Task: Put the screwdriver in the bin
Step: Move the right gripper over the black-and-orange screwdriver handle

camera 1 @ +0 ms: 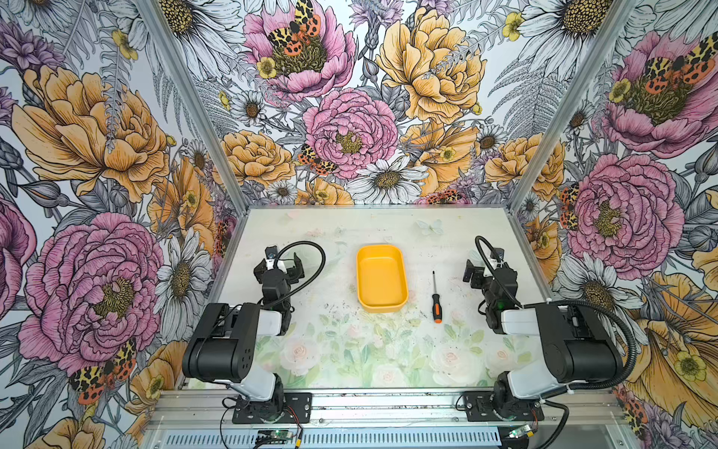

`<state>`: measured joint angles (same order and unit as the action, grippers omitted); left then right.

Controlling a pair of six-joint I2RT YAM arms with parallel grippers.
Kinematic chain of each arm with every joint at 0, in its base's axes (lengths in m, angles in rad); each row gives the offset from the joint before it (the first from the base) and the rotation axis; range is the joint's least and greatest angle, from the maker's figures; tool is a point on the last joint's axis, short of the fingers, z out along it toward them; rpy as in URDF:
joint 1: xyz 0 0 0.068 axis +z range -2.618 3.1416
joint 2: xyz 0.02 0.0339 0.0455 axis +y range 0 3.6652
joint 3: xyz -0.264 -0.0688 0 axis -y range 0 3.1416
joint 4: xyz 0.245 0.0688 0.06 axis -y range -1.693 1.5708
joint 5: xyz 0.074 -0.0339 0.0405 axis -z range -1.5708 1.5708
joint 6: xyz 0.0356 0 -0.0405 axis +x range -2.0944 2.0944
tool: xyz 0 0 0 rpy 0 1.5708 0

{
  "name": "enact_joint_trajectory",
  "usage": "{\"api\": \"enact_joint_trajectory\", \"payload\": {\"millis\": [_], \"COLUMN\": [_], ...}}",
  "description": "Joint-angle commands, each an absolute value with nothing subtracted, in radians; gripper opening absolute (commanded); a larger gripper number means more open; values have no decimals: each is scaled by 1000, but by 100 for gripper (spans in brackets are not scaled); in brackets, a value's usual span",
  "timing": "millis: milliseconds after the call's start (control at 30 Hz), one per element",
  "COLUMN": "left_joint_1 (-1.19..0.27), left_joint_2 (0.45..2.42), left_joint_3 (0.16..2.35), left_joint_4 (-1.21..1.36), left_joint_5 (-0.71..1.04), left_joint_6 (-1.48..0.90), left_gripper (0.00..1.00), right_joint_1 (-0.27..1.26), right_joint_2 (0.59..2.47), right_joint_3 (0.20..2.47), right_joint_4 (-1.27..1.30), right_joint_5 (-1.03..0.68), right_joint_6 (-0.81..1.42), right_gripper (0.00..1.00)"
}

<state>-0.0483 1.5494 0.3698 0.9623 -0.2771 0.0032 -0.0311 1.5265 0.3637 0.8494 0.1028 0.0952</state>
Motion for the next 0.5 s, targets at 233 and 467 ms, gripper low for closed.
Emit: {"api": "enact_joint_trajectory", "payload": {"millis": [233,467], "left_joint_1": [-28,-157], "left_joint_2": [1547,1275], "left_joint_3": [365,513], "left_joint_4": [965,496], "left_joint_5": [-262,-275], "left_joint_6": [0,114], "left_gripper": [99,99], "right_joint_1": [-22,-13], "right_joint_2": [1532,1347], "right_joint_3": [394,518], "right_joint_4": [856,475], "right_joint_5": [109,175], "right_joint_6": [87,124], "right_gripper": [100,100]}}
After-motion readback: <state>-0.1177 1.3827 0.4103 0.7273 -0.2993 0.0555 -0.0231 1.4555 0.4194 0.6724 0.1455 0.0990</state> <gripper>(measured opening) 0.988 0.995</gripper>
